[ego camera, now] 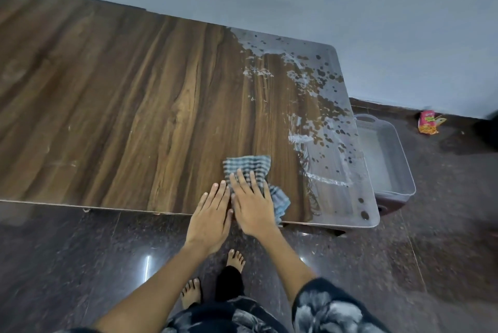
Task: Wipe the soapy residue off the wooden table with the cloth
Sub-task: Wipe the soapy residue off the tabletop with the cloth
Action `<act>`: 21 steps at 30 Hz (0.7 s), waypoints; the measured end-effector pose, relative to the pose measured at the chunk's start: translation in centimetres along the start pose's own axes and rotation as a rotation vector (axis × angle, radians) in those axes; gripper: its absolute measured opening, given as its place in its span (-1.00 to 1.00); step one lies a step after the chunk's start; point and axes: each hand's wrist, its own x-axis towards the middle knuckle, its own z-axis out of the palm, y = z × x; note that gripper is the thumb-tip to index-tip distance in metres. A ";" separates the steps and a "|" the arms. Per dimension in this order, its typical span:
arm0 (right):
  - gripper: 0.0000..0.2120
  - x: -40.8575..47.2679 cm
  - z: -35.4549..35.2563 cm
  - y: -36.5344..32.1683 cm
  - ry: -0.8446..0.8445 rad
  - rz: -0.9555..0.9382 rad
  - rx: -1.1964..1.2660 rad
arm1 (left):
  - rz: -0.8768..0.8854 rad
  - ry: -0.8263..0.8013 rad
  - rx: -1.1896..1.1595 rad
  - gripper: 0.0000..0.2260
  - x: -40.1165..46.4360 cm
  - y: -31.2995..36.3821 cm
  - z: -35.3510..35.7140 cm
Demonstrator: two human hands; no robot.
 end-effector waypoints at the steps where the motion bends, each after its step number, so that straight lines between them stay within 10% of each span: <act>1: -0.53 -1.1 0.3 -0.4 0.019 0.021 0.034 | 0.014 0.007 0.004 -0.53 -0.1 -0.1 0.1; 21: -0.46 8.7 -2.0 6.5 0.155 0.276 0.017 | -0.174 0.067 -0.025 -0.43 13.4 -1.6 -1.3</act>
